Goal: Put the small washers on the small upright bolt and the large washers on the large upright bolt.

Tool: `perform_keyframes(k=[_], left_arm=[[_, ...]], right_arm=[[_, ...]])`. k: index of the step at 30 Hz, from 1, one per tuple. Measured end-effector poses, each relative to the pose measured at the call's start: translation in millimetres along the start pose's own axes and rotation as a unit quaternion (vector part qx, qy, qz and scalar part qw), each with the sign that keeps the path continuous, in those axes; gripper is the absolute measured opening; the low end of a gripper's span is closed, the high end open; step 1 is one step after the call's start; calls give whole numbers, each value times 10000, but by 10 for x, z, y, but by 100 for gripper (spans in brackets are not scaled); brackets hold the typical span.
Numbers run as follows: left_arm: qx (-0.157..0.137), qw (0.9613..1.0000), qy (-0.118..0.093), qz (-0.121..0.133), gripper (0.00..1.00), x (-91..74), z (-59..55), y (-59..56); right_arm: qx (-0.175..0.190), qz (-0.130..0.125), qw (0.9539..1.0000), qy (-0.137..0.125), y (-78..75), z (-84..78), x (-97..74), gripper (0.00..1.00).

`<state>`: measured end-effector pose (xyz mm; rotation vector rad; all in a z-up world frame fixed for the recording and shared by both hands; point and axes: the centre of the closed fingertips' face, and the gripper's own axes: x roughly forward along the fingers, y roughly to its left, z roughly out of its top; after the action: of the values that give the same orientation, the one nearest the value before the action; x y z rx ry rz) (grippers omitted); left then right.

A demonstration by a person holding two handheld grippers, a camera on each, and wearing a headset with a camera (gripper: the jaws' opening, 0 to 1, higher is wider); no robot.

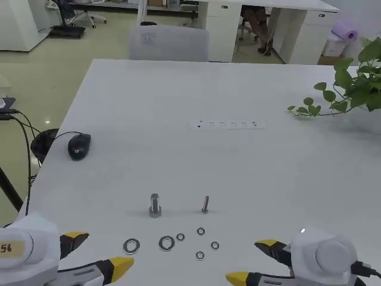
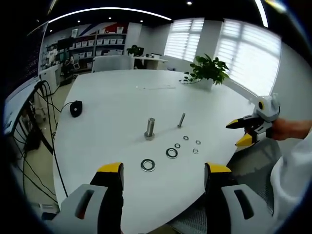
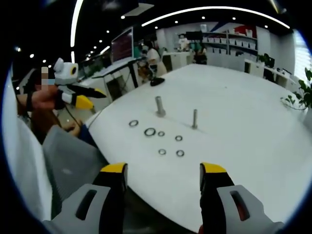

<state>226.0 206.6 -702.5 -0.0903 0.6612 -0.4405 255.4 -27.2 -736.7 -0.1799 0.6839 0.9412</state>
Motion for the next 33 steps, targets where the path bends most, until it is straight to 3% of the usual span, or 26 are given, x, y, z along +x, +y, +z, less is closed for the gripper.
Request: perform_keyframes(k=[33], left_arm=[[71, 9999, 19, -73, 67, 14, 0, -80]], right_arm=[[-5, -2, 10000, 44, 15, -64, -53, 61]])
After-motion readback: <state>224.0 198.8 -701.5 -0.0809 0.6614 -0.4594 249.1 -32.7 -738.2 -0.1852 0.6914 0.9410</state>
